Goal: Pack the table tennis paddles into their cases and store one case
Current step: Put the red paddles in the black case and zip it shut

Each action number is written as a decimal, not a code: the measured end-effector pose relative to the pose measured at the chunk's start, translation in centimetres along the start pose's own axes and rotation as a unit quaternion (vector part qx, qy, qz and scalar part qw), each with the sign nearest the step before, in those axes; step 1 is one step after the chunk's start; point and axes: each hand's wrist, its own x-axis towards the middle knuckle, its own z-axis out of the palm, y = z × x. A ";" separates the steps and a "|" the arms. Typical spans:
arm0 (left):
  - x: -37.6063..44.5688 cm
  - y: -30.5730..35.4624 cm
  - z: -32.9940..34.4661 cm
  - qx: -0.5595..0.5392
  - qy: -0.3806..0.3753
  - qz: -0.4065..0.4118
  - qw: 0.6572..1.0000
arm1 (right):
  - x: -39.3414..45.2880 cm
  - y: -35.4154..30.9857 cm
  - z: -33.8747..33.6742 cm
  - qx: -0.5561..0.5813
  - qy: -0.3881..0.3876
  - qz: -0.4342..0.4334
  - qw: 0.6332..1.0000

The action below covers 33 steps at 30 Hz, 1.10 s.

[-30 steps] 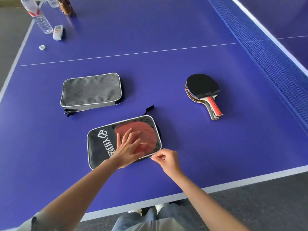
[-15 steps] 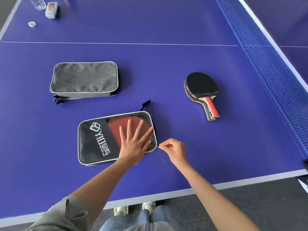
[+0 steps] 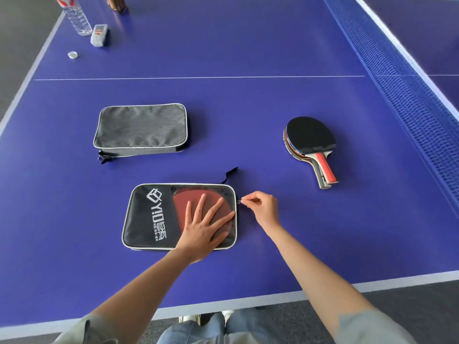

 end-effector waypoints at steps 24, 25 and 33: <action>1.0 -0.2 -0.6 -0.072 -0.005 -0.202 0.977 | 5.0 -3.3 3.0 -0.037 -0.029 0.005 0.999; 1.0 -0.4 -0.8 -0.081 -0.008 -0.196 0.977 | 4.8 -3.4 2.8 -0.038 -0.029 0.014 0.999; -3.4 -5.8 -1.7 -0.112 0.033 -0.153 0.981 | -3.7 -3.4 5.4 -0.194 -0.092 -0.137 0.967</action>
